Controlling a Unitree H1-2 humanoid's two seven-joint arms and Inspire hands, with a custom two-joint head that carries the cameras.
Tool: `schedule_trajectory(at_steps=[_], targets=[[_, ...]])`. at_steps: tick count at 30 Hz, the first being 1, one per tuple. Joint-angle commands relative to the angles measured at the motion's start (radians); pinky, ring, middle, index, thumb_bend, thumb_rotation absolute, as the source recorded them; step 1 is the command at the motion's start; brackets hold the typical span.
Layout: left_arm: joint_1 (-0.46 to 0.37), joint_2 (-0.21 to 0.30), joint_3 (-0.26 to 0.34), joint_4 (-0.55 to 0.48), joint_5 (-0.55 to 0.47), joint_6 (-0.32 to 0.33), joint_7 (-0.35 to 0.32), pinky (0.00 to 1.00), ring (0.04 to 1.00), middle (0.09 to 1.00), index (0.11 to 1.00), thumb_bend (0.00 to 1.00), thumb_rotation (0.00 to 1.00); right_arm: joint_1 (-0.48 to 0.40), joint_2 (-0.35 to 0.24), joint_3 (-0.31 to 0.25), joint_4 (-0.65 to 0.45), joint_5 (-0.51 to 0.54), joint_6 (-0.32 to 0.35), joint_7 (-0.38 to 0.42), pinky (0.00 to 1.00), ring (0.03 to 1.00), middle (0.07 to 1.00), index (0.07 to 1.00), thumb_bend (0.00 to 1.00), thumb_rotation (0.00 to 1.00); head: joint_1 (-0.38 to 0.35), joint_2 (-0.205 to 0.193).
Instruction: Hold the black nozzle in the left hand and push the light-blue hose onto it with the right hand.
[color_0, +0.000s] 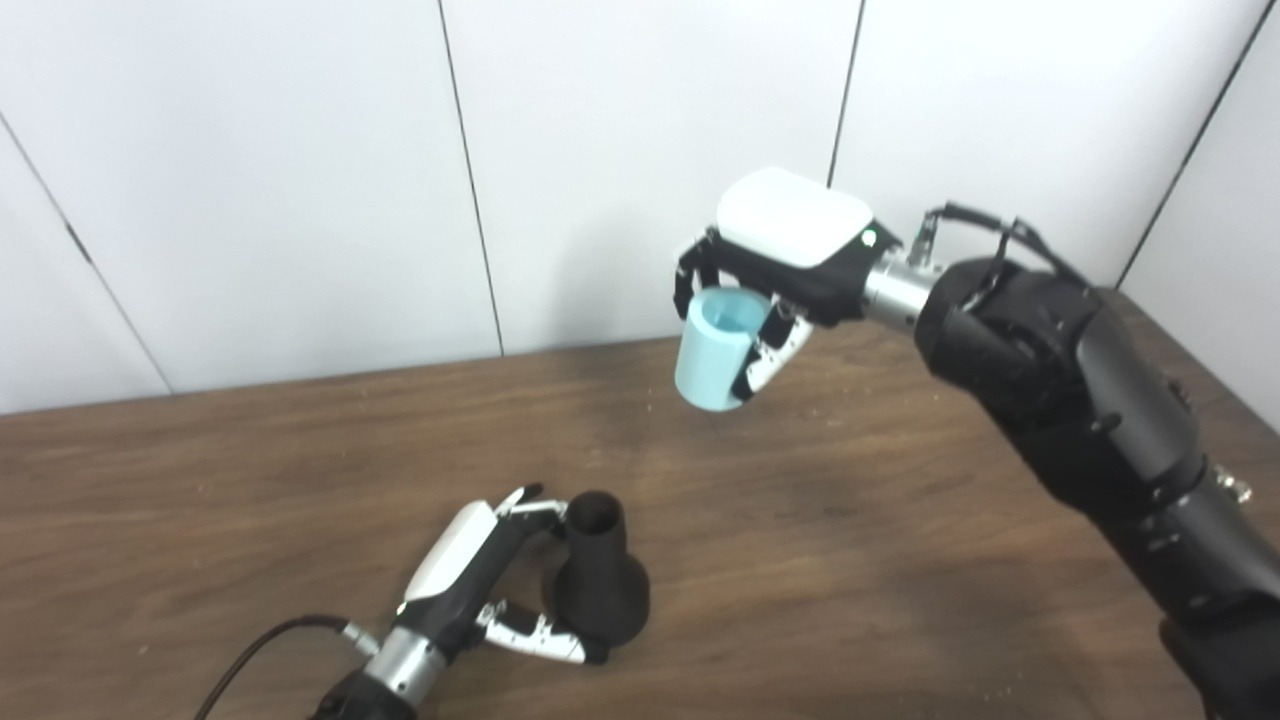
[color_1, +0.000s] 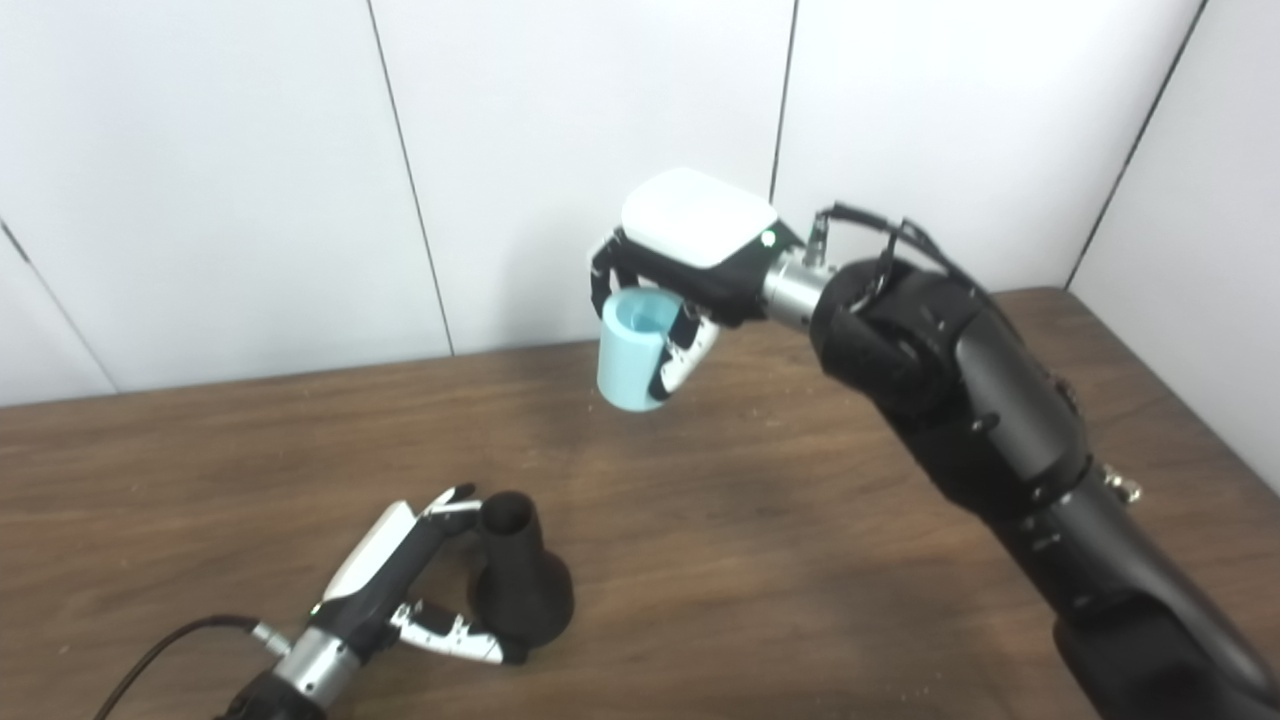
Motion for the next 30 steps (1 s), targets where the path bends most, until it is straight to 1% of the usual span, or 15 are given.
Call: schedule_trajectory(at_steps=[1, 7, 13, 20, 21, 23, 30], targets=[[0.073, -0.019, -0.058, 0.031, 0.056, 0.053, -0.053, 0.96, 0.739, 0.498, 0.482, 0.52, 0.00, -0.068, -0.009, -0.024, -0.041, 0.017, 0.010, 0.014, 0.16, 0.247, 0.407, 0.510, 0.52, 0.00, 0.004, 0.004], [0.065, -0.030, -0.065, 0.016, 0.067, 0.083, -0.057, 0.96, 0.743, 0.498, 0.482, 0.52, 0.00, -0.095, 0.003, -0.032, -0.066, 0.058, 0.026, 0.063, 0.19, 0.270, 0.403, 0.510, 0.52, 0.00, 0.023, 0.020], [0.061, -0.035, -0.071, 0.002, 0.067, 0.106, -0.065, 0.96, 0.751, 0.498, 0.482, 0.52, 0.00, -0.110, 0.015, -0.024, -0.089, 0.091, 0.030, 0.092, 0.17, 0.249, 0.390, 0.502, 0.52, 0.00, 0.036, 0.031], [0.059, -0.041, -0.079, -0.009, 0.072, 0.124, -0.068, 0.97, 0.747, 0.498, 0.481, 0.52, 0.00, -0.133, 0.028, -0.012, -0.130, 0.112, 0.041, 0.141, 0.18, 0.252, 0.394, 0.506, 0.52, 0.00, 0.059, 0.040], [0.058, -0.042, -0.080, -0.009, 0.072, 0.126, -0.068, 0.97, 0.747, 0.498, 0.481, 0.52, 0.00, -0.136, 0.031, -0.010, -0.133, 0.116, 0.041, 0.147, 0.18, 0.245, 0.432, 0.494, 0.53, 0.00, 0.060, 0.040], [0.057, -0.044, -0.081, -0.010, 0.072, 0.129, -0.069, 0.97, 0.747, 0.498, 0.481, 0.52, 0.00, -0.141, 0.037, -0.007, -0.139, 0.126, 0.043, 0.156, 0.16, 0.231, 0.461, 0.485, 0.53, 0.00, 0.064, 0.042], [0.053, -0.048, -0.085, -0.008, 0.076, 0.126, -0.066, 0.97, 0.746, 0.498, 0.481, 0.52, 0.00, -0.149, 0.051, 0.006, -0.163, 0.156, 0.045, 0.176, 0.15, 0.216, 0.470, 0.480, 0.53, 0.00, 0.069, 0.045]])
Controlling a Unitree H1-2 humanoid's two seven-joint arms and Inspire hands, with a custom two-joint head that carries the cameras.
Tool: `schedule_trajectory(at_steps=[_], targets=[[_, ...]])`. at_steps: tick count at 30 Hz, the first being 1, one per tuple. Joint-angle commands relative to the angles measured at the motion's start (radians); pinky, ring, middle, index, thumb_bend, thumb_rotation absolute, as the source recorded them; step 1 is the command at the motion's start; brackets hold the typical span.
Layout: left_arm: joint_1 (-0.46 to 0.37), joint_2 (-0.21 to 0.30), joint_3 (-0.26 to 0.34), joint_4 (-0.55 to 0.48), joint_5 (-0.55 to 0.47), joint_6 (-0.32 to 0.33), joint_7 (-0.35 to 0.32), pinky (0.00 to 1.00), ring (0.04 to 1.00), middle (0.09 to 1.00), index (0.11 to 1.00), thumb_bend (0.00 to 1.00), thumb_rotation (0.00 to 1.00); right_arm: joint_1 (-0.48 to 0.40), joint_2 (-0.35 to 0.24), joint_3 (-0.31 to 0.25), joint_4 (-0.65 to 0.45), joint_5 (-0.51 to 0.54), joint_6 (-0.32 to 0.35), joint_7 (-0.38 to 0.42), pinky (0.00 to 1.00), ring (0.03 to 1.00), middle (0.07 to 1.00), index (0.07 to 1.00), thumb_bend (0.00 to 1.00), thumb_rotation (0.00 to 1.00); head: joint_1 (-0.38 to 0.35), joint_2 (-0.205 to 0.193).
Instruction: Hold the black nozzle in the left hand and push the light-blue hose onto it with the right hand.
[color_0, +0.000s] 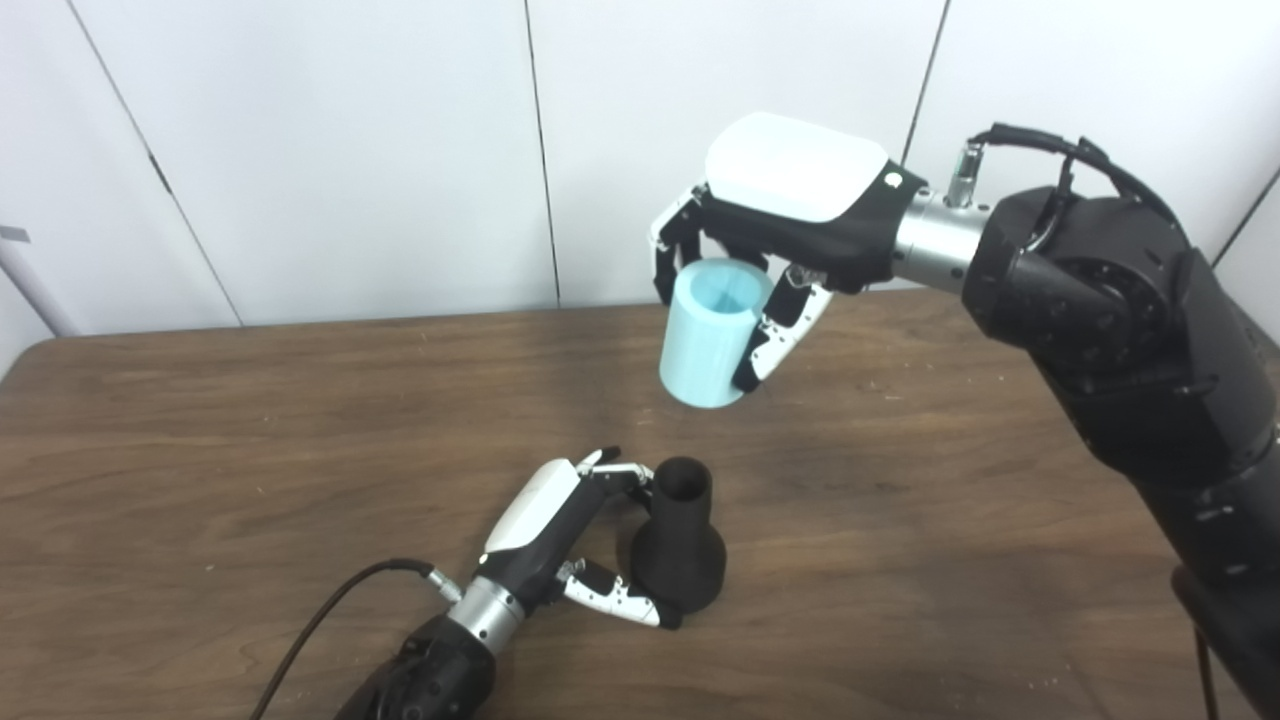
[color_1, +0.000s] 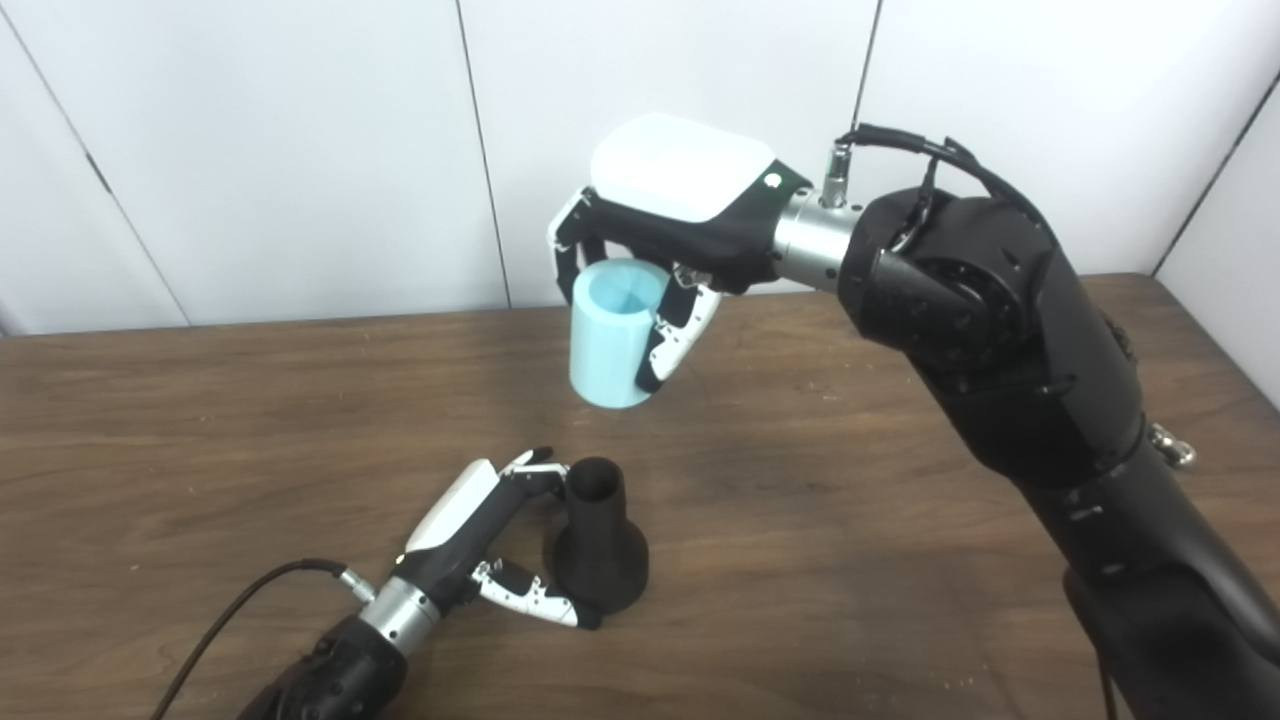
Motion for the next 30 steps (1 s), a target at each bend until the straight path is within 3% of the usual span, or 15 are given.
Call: schedule_trajectory(at_steps=[1, 20, 30], targets=[[0.040, -0.005, -0.050, 0.039, 0.042, 0.053, -0.070, 0.97, 0.746, 0.498, 0.481, 0.52, 0.00, -0.058, -0.001, -0.010, -0.035, 0.007, 0.004, 0.002, 0.15, 0.217, 0.471, 0.480, 0.53, 0.00, -0.001, 0.002], [0.039, 0.004, -0.048, 0.042, 0.040, 0.039, -0.064, 0.97, 0.746, 0.498, 0.481, 0.52, 0.00, -0.022, 0.007, 0.007, -0.118, 0.010, 0.039, 0.064, 0.10, 0.177, 0.470, 0.481, 0.53, 0.00, -0.013, 0.012], [0.042, 0.010, -0.047, 0.033, 0.037, 0.044, -0.070, 0.97, 0.746, 0.498, 0.481, 0.52, 0.00, 0.000, 0.003, 0.018, -0.162, -0.046, 0.062, 0.109, 0.12, 0.193, 0.470, 0.481, 0.53, 0.00, -0.017, 0.015]])
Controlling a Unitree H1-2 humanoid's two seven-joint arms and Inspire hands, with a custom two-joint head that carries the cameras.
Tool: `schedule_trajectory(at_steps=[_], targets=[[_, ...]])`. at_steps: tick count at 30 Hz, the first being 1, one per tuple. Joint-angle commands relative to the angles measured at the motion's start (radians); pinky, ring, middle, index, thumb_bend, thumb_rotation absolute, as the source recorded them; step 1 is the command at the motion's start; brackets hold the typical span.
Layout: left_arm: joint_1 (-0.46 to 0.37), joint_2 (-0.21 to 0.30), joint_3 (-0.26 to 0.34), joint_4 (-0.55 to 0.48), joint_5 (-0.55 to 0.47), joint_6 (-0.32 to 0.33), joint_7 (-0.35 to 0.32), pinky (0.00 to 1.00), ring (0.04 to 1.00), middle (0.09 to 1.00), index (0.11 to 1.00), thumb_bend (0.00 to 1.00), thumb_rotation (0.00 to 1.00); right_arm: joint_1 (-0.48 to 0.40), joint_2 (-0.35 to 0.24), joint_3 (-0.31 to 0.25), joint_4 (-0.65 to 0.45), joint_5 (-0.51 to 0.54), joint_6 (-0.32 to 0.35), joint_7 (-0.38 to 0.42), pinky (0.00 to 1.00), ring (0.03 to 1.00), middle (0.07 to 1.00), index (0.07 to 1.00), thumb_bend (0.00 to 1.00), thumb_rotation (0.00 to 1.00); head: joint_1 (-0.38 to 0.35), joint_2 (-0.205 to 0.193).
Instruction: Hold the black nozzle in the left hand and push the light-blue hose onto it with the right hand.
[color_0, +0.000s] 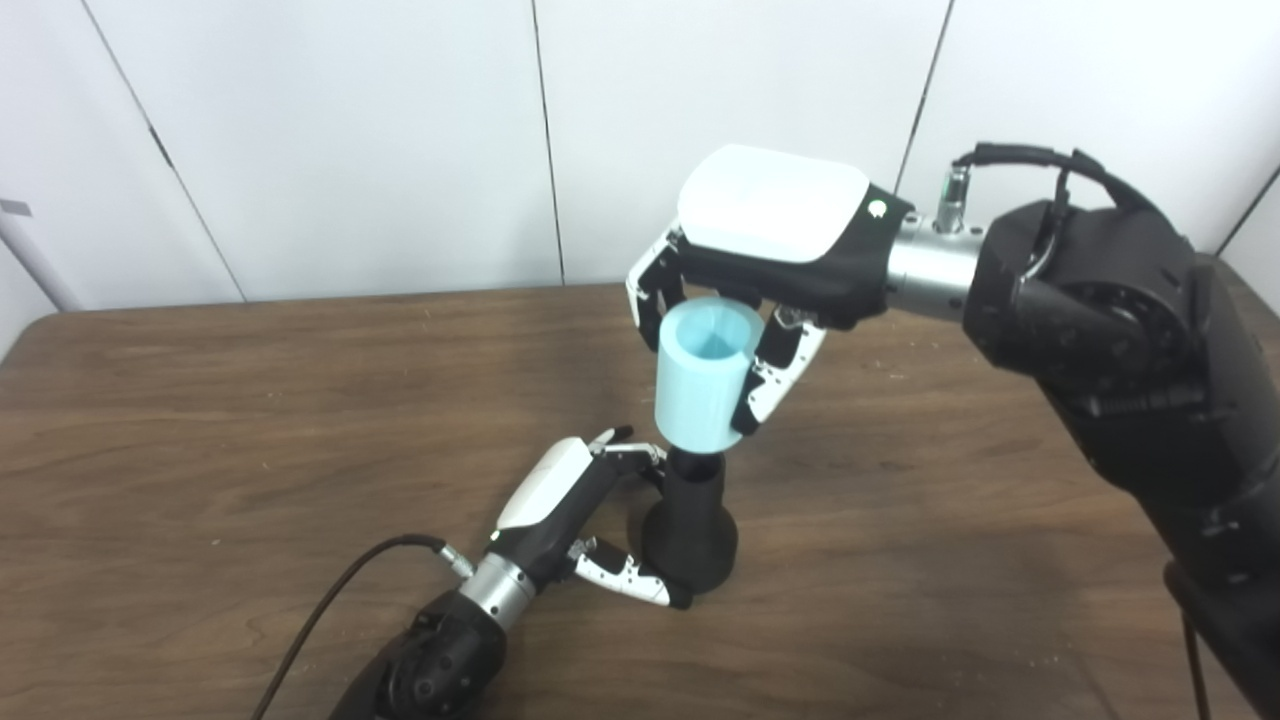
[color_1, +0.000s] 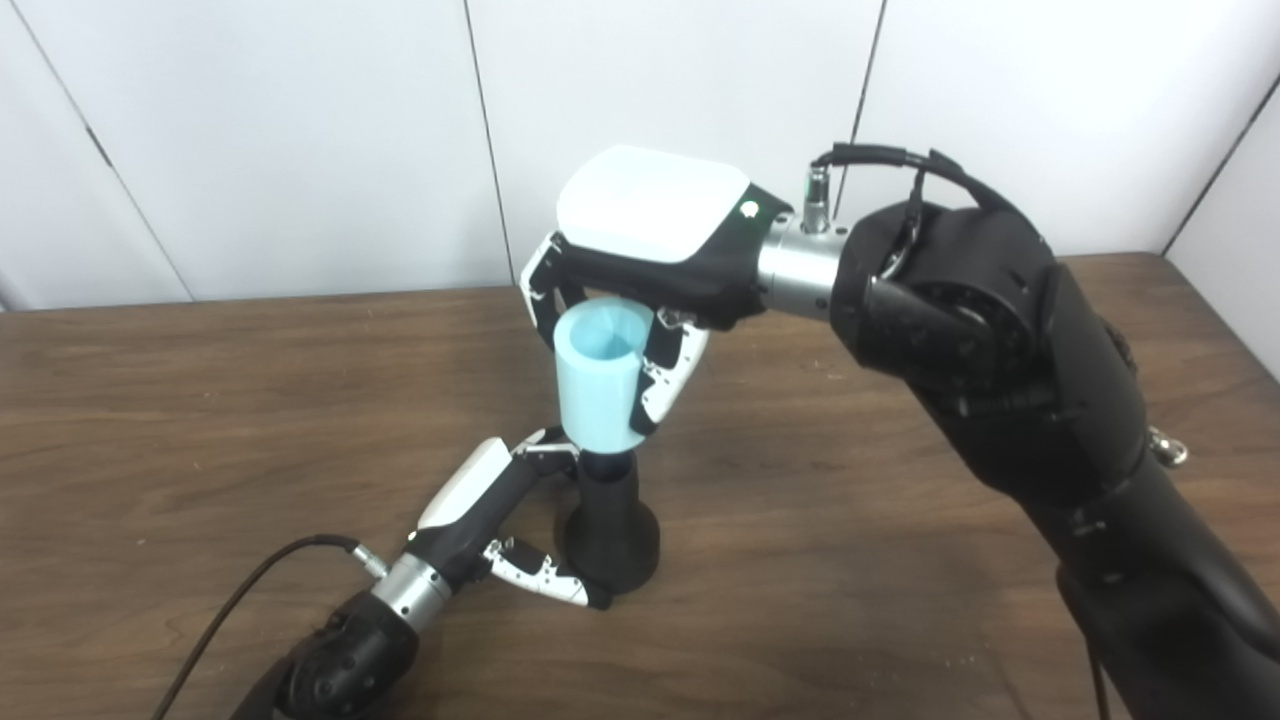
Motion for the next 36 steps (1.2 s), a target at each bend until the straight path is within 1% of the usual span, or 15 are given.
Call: schedule_trajectory(at_steps=[1, 2, 6, 16, 25, 27, 29, 31, 33, 34, 36], targets=[[0.045, 0.014, -0.039, 0.031, 0.036, 0.046, -0.071, 0.97, 0.746, 0.498, 0.481, 0.52, 0.00, -0.027, -0.015, -0.012, -0.027, -0.028, 0.009, -0.006, 0.13, 0.200, 0.471, 0.481, 0.53, 0.00, -0.001, 0.001], [0.046, 0.014, -0.039, 0.029, 0.036, 0.047, -0.071, 0.97, 0.746, 0.498, 0.482, 0.52, 0.00, -0.023, -0.014, -0.013, -0.029, -0.036, 0.007, -0.006, 0.13, 0.204, 0.422, 0.491, 0.53, 0.00, -0.001, 0.001], [0.047, 0.015, -0.040, 0.028, 0.037, 0.049, -0.073, 0.97, 0.746, 0.498, 0.482, 0.52, 0.00, -0.010, -0.013, -0.017, -0.025, -0.057, -0.006, -0.011, 0.13, 0.212, 0.392, 0.500, 0.52, 0.00, -0.002, 0.003], [0.048, 0.017, -0.039, 0.023, 0.036, 0.055, -0.078, 0.97, 0.747, 0.498, 0.482, 0.52, 0.00, 0.008, -0.002, -0.025, -0.002, -0.077, -0.029, -0.031, 0.15, 0.224, 0.394, 0.502, 0.52, 0.00, -0.001, 0.003], [0.047, 0.016, -0.039, 0.023, 0.036, 0.058, -0.078, 0.97, 0.748, 0.498, 0.482, 0.52, 0.00, 0.035, 0.023, -0.040, 0.007, -0.078, -0.018, -0.061, 0.12, 0.212, 0.391, 0.499, 0.52, 0.00, -0.002, 0.003], [0.048, 0.017, -0.038, 0.024, 0.036, 0.057, -0.077, 0.97, 0.748, 0.498, 0.482, 0.52, 0.00, 0.038, 0.027, -0.042, 0.005, -0.076, -0.013, -0.064, 0.12, 0.210, 0.455, 0.485, 0.53, 0.00, -0.002, 0.004], [0.048, 0.017, -0.038, 0.022, 0.036, 0.057, -0.077, 0.97, 0.748, 0.498, 0.482, 0.52, 0.00, 0.042, 0.034, -0.044, 0.004, -0.074, -0.005, -0.064, 0.12, 0.210, 0.468, 0.483, 0.53, 0.00, -0.001, 0.004], [0.048, 0.017, -0.038, 0.021, 0.036, 0.058, -0.077, 0.97, 0.748, 0.498, 0.482, 0.52, 0.00, 0.049, 0.044, -0.045, 0.002, -0.070, 0.007, -0.063, 0.15, 0.222, 0.471, 0.482, 0.53, 0.00, 0.002, 0.006], [0.048, 0.016, -0.038, 0.020, 0.036, 0.059, -0.077, 0.97, 0.748, 0.498, 0.482, 0.52, 0.00, 0.055, 0.049, -0.046, 0.000, -0.068, 0.013, -0.063, 0.16, 0.229, 0.472, 0.482, 0.53, 0.00, 0.002, 0.007], [0.047, 0.015, -0.038, 0.021, 0.035, 0.059, -0.077, 0.97, 0.748, 0.498, 0.482, 0.52, 0.00, 0.058, 0.050, -0.046, -0.001, -0.068, 0.015, -0.062, 0.16, 0.230, 0.432, 0.491, 0.53, 0.00, 0.002, 0.007], [0.047, 0.015, -0.038, 0.023, 0.036, 0.058, -0.076, 0.97, 0.748, 0.498, 0.482, 0.52, 0.00, 0.061, 0.052, -0.044, -0.004, -0.068, 0.020, -0.058, 0.16, 0.233, 0.409, 0.497, 0.53, 0.00, 0.001, 0.007]])
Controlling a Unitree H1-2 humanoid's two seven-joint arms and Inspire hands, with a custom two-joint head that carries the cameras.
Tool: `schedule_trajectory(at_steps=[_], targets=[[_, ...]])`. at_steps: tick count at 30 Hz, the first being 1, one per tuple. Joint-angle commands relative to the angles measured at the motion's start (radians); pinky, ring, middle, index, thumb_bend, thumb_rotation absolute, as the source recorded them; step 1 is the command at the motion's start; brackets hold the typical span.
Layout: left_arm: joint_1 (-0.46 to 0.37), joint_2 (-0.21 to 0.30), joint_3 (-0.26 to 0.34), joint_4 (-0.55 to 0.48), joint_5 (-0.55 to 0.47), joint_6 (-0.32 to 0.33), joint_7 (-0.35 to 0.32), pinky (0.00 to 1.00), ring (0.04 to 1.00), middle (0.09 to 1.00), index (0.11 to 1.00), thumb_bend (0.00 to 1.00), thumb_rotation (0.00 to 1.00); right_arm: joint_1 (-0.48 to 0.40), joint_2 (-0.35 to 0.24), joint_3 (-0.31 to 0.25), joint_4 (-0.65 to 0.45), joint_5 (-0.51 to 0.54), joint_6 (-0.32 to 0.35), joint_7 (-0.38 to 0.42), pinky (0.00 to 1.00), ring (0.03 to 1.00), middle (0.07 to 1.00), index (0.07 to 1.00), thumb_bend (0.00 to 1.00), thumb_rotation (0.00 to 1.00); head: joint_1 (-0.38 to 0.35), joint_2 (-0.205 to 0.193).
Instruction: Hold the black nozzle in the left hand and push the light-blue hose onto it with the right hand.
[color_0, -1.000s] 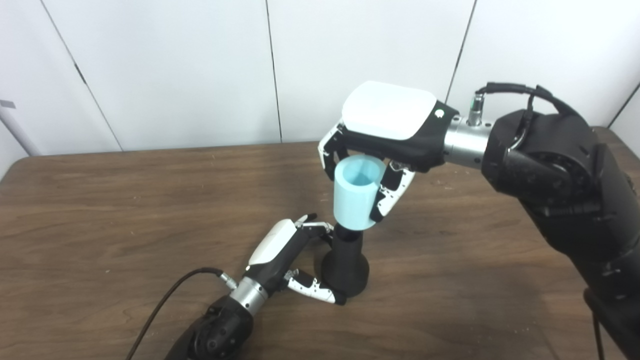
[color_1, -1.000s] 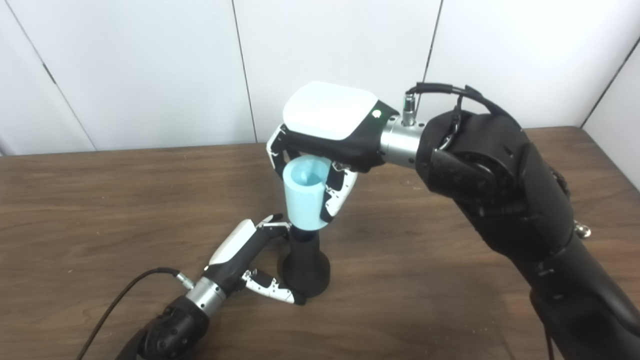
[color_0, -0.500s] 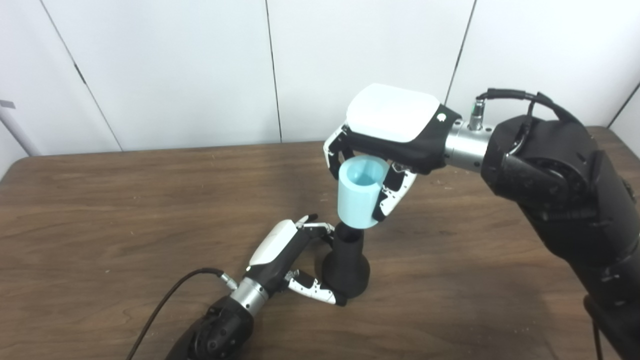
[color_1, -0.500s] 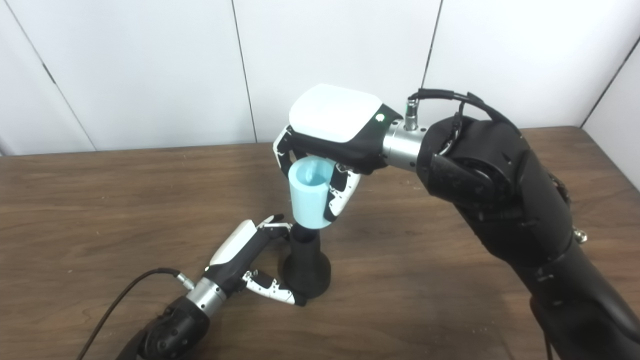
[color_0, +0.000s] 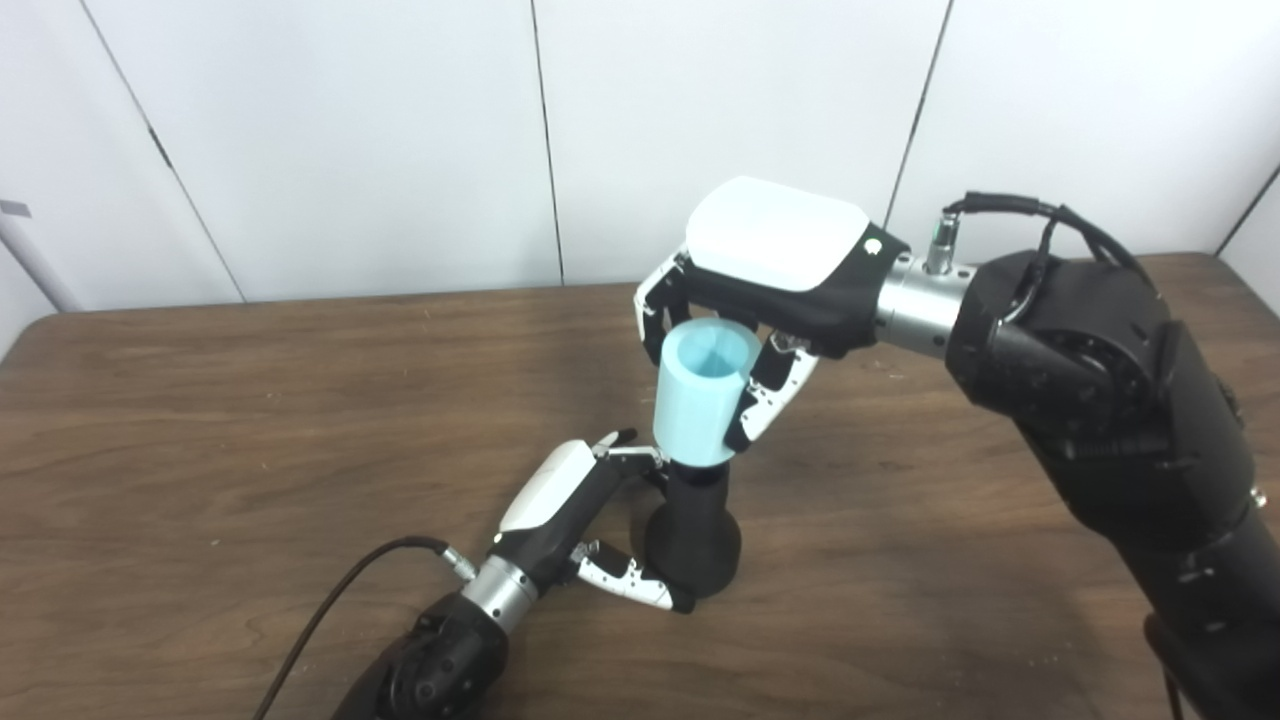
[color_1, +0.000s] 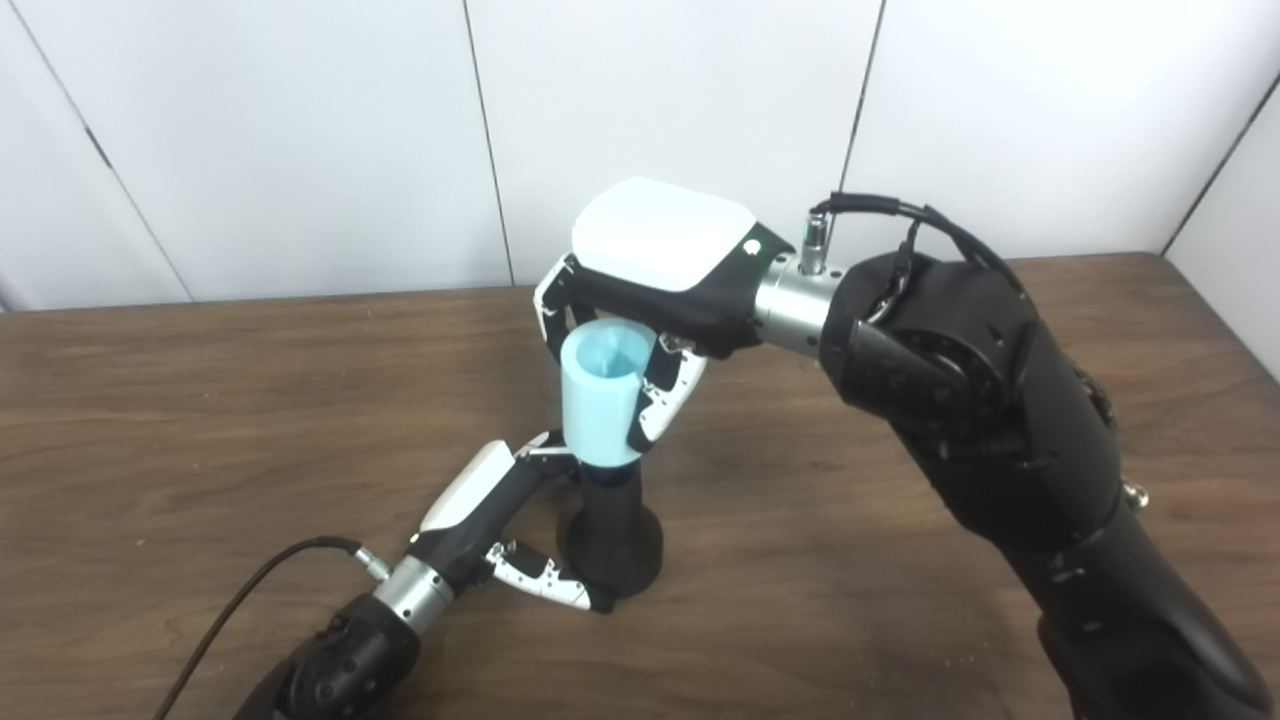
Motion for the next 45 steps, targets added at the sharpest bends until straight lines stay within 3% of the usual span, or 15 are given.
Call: schedule_trajectory(at_steps=[1, 7, 10, 15, 45], targets=[[0.043, 0.014, -0.035, 0.033, 0.036, 0.055, -0.071, 0.97, 0.748, 0.498, 0.482, 0.52, 0.00, -0.030, -0.001, -0.023, -0.022, 0.005, 0.015, -0.025, 0.16, 0.235, 0.401, 0.500, 0.52, 0.00, 0.000, 0.001], [0.042, 0.013, -0.035, 0.032, 0.036, 0.058, -0.071, 0.97, 0.748, 0.498, 0.482, 0.52, 0.00, -0.028, -0.008, -0.014, -0.025, 0.009, 0.020, -0.010, 0.17, 0.249, 0.396, 0.509, 0.52, 0.00, -0.001, 0.003], [0.041, 0.013, -0.034, 0.032, 0.035, 0.058, -0.072, 0.97, 0.748, 0.498, 0.482, 0.52, 0.00, -0.029, -0.010, -0.011, -0.027, 0.014, 0.022, -0.005, 0.17, 0.254, 0.465, 0.486, 0.53, 0.00, -0.001, 0.003], [0.040, 0.013, -0.035, 0.032, 0.036, 0.057, -0.071, 0.97, 0.748, 0.498, 0.482, 0.52, 0.00, -0.034, -0.015, -0.008, -0.027, 0.019, 0.023, 0.003, 0.17, 0.252, 0.397, 0.509, 0.52, 0.00, -0.005, 0.006], [0.037, 0.010, -0.036, 0.026, 0.037, 0.069, -0.074, 0.97, 0.751, 0.498, 0.482, 0.52, 0.00, -0.025, -0.026, 0.012, -0.031, 0.025, 0.013, 0.042, 0.19, 0.272, 0.404, 0.506, 0.53, 0.00, -0.003, 0.012]])
